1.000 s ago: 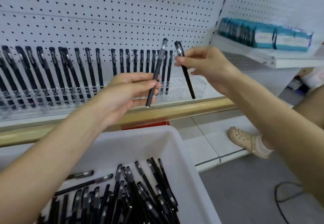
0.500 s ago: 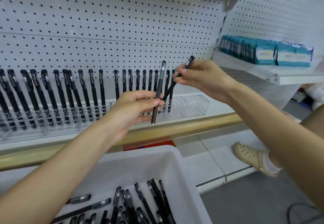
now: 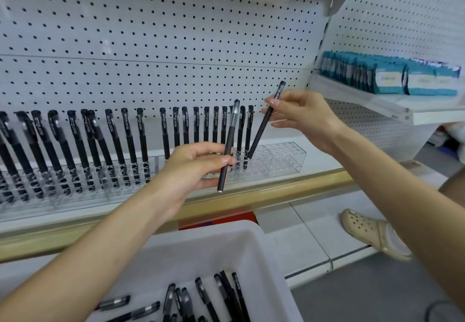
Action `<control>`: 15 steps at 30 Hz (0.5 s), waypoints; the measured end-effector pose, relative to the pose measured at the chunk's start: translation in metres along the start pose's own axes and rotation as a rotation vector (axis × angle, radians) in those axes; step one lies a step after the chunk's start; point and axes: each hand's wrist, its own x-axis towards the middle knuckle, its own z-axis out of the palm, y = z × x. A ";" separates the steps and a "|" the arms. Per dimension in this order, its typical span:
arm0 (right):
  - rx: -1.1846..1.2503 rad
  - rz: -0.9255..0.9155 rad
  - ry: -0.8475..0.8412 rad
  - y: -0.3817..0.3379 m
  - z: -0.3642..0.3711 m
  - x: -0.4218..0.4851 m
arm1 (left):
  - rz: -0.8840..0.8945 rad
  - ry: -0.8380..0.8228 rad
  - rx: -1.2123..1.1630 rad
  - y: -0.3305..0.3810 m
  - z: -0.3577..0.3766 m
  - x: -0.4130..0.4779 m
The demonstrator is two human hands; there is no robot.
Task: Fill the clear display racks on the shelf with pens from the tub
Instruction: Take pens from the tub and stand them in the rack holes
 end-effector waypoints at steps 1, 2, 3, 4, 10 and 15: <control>-0.001 -0.018 0.015 0.001 -0.002 0.002 | -0.001 -0.001 0.001 0.000 0.000 0.001; -0.011 -0.041 0.036 0.001 -0.003 0.004 | -0.002 0.001 0.000 -0.001 0.000 0.002; -0.026 -0.067 0.060 0.002 -0.005 0.007 | -0.002 0.002 -0.001 -0.001 0.000 0.003; -0.038 -0.089 0.084 0.002 -0.007 0.009 | -0.004 0.004 -0.002 -0.002 0.000 0.004; -0.053 -0.133 0.158 0.009 -0.008 0.022 | -0.004 0.015 0.005 -0.006 0.000 0.005; -0.108 -0.131 0.103 0.018 -0.006 0.025 | -0.012 0.017 0.021 -0.010 -0.001 0.007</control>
